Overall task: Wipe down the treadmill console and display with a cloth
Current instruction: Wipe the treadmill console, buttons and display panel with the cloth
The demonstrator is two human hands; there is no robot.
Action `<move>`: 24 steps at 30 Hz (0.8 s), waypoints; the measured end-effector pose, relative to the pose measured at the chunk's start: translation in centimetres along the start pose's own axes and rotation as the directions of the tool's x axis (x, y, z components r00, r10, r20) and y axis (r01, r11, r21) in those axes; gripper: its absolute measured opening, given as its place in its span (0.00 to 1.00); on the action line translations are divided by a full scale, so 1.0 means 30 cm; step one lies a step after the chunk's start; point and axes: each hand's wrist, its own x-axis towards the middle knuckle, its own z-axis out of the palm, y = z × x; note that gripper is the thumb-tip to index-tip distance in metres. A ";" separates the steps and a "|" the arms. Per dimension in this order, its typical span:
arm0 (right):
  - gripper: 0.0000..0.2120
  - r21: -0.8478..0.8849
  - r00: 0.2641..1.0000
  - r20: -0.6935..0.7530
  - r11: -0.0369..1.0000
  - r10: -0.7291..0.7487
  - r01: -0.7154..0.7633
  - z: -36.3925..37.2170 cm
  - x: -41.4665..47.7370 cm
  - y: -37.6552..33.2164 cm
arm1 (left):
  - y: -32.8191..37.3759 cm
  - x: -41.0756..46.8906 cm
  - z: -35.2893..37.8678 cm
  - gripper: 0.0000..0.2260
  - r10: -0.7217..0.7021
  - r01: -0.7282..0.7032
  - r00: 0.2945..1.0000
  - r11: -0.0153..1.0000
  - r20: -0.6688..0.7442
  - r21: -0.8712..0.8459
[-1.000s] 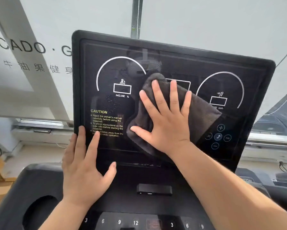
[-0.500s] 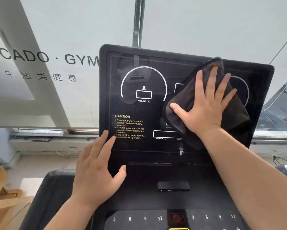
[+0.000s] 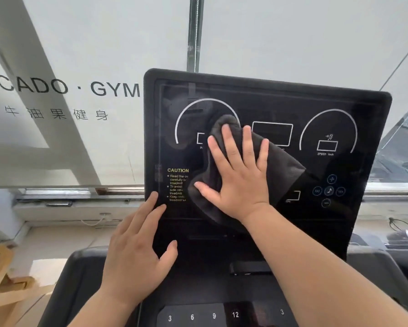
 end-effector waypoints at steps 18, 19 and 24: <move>0.49 0.018 0.973 0.033 0.973 0.228 -0.228 -0.021 0.010 0.078 | -0.015 -0.027 0.044 0.32 0.018 -0.016 0.999 0.999 -0.035 0.044; 0.48 0.013 0.988 0.037 0.989 0.149 -0.149 -0.001 -0.028 0.036 | -0.004 -0.029 0.058 0.33 0.005 -0.003 0.998 0.999 -0.056 0.048; 0.44 0.040 1.000 0.003 0.999 0.015 -0.015 0.065 -0.195 0.028 | 0.019 -0.026 0.110 0.34 -0.031 0.044 0.987 0.996 -0.160 0.079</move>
